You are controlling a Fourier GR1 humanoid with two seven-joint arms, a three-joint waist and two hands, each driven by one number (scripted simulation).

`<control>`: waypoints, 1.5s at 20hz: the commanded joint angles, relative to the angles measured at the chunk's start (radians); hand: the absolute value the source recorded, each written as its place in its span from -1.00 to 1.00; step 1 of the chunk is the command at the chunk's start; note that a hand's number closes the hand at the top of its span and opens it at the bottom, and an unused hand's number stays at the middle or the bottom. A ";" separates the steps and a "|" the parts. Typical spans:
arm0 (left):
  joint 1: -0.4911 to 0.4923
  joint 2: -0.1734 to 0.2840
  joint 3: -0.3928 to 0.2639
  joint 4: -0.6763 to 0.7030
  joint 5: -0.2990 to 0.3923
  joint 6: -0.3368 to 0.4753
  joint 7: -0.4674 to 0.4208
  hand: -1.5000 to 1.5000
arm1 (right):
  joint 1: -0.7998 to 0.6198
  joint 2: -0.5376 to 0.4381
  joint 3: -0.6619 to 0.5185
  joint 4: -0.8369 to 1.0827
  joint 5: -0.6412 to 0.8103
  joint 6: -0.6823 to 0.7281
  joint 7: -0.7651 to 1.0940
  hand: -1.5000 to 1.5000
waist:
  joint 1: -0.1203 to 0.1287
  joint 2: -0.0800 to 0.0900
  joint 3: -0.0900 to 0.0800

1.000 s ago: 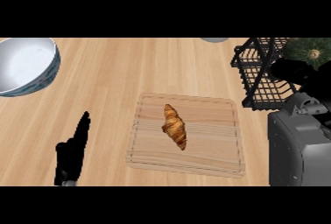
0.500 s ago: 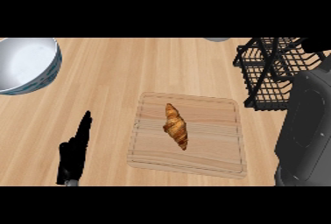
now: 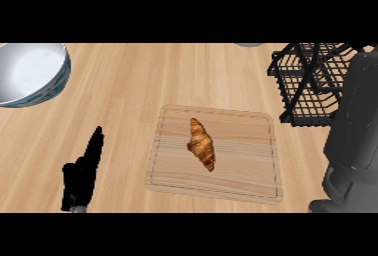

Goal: Pick the squash from the cutting board and place it in the tiered basket

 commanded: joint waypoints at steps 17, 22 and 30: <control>-0.011 -0.010 0.022 0.042 0.000 -0.016 -0.002 0.00 | 0.061 0.001 -0.290 0.278 -0.297 -0.636 -0.049 -1.00 | 0.007 0.009 -0.002; 0.027 -0.001 0.032 0.050 0.000 -0.023 -0.030 0.00 | 0.044 -0.012 -0.300 0.258 -0.369 -0.816 -0.117 -1.00 | 0.006 0.007 -0.003; 0.017 -0.012 0.025 0.020 0.000 -0.016 0.028 0.00 | 0.064 -0.020 -0.260 0.054 -0.191 -0.905 -0.072 -1.00 | -0.023 -0.006 -0.005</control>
